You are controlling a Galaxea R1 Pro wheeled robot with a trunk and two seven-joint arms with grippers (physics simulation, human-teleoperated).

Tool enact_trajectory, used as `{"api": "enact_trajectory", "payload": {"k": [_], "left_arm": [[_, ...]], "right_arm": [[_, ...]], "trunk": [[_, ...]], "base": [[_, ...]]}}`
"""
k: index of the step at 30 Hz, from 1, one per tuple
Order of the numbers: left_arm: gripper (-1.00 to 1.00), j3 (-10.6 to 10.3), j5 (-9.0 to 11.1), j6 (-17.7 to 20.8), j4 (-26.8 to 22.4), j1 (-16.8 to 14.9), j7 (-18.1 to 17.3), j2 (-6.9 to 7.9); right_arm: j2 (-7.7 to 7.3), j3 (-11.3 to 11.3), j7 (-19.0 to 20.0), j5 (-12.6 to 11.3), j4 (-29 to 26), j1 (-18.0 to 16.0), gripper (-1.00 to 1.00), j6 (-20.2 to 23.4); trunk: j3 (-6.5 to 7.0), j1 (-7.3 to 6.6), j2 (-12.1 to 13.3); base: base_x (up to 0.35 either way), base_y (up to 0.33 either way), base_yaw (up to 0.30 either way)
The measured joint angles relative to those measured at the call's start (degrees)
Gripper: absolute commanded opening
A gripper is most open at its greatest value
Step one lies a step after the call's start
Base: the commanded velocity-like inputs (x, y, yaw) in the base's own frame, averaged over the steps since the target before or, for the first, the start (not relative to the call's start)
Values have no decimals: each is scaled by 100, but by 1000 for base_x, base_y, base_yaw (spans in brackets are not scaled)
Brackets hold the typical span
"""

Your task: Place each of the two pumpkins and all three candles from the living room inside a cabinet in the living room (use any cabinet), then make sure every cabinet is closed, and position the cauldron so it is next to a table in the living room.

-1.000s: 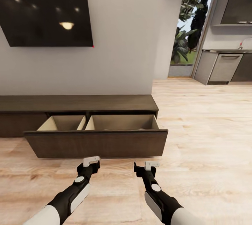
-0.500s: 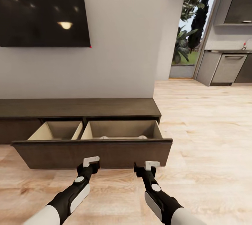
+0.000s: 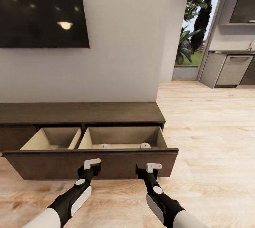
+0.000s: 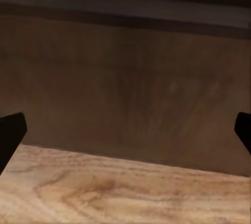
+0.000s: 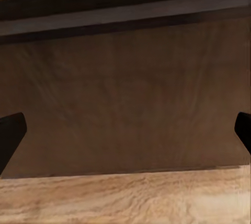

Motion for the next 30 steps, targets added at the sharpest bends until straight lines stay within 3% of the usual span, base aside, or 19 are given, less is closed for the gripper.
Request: {"api": "enact_trajectory", "payload": {"k": [30], "left_arm": [[100, -2, 77, -4, 15, 5, 8, 1]], "right_arm": [[0, -9, 0, 0, 0, -1, 100, -1]], "trunk": [[-1, 0, 0]], "base": [[197, 0, 0]]}}
